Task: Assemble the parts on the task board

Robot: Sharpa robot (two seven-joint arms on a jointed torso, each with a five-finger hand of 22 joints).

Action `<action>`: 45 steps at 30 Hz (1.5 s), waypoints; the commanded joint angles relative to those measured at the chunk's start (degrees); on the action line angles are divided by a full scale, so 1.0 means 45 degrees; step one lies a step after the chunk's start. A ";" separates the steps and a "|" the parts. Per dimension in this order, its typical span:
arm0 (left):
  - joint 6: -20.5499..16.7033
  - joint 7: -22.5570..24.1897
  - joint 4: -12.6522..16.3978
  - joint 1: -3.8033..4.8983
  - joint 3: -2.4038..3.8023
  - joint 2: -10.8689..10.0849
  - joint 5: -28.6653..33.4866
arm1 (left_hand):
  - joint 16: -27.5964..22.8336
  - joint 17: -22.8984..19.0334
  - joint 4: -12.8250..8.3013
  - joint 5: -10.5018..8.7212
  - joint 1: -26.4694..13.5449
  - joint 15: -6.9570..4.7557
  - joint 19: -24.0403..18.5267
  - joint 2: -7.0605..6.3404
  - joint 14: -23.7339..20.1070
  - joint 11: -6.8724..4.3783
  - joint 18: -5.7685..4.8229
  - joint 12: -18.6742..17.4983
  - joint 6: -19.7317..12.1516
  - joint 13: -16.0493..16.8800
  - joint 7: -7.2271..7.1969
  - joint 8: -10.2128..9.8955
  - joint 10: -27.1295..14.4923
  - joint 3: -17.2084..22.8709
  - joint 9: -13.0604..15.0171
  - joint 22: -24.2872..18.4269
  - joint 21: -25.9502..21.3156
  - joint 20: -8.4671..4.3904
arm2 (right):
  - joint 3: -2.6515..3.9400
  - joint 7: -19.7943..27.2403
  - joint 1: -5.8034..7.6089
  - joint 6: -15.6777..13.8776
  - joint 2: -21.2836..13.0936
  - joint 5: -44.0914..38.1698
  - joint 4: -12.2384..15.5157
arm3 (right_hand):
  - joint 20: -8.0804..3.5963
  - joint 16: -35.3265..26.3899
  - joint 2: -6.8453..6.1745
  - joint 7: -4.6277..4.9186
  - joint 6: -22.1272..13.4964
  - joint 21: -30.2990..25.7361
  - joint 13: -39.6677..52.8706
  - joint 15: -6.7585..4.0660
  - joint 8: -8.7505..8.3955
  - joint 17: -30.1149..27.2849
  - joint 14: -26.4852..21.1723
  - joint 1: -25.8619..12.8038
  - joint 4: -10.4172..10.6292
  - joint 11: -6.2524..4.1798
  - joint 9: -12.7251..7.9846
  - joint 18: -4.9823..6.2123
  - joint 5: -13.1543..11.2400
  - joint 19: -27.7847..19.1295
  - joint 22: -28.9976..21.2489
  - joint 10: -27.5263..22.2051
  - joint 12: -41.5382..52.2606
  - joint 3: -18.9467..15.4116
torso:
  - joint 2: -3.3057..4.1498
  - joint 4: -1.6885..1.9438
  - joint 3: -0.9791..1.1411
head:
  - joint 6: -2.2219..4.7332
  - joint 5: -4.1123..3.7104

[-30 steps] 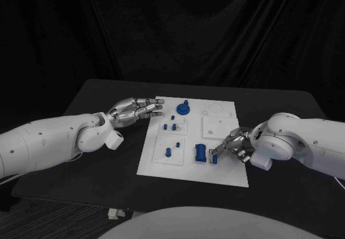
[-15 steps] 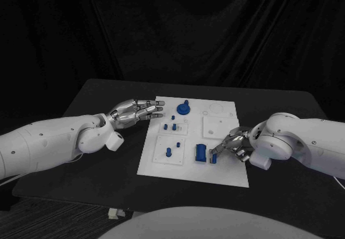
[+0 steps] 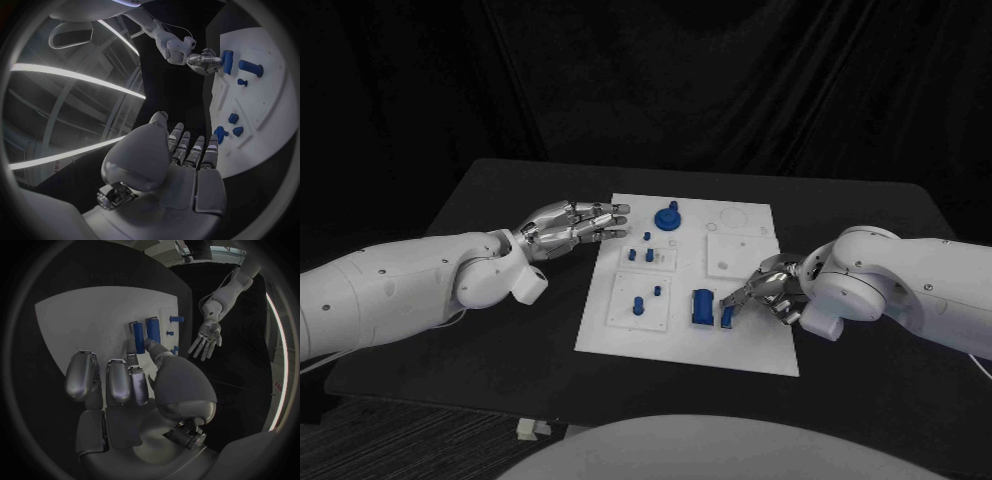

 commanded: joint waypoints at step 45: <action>-0.0015 0.0788 0.0063 -0.0051 0.0012 -0.0097 0.0051 | 0.0374 0.0114 -0.0244 0.0388 0.0244 0.0151 0.0300 -0.0063 0.0277 0.0228 -0.0739 0.0315 0.0182 0.0077 0.0157 0.0250 0.0083 0.0762 0.0097 0.0353 0.0288 0.0015 | 0.0004 0.1430 0.0879 -0.1088 -0.1433 -0.1172 0.1729 | 0.0072 0.0673 0.2228 0.0238 -0.0535 0.1014 0.3127 -0.0017 -0.0119 0.1076 0.0738 -0.3731 0.4086 0.0274 -0.1224 -0.0063 -0.2300 0.0342 0.2547 0.1317 0.0564 -0.6577 | -0.0012 -0.0013 -0.0002 | 0.0001 0.0059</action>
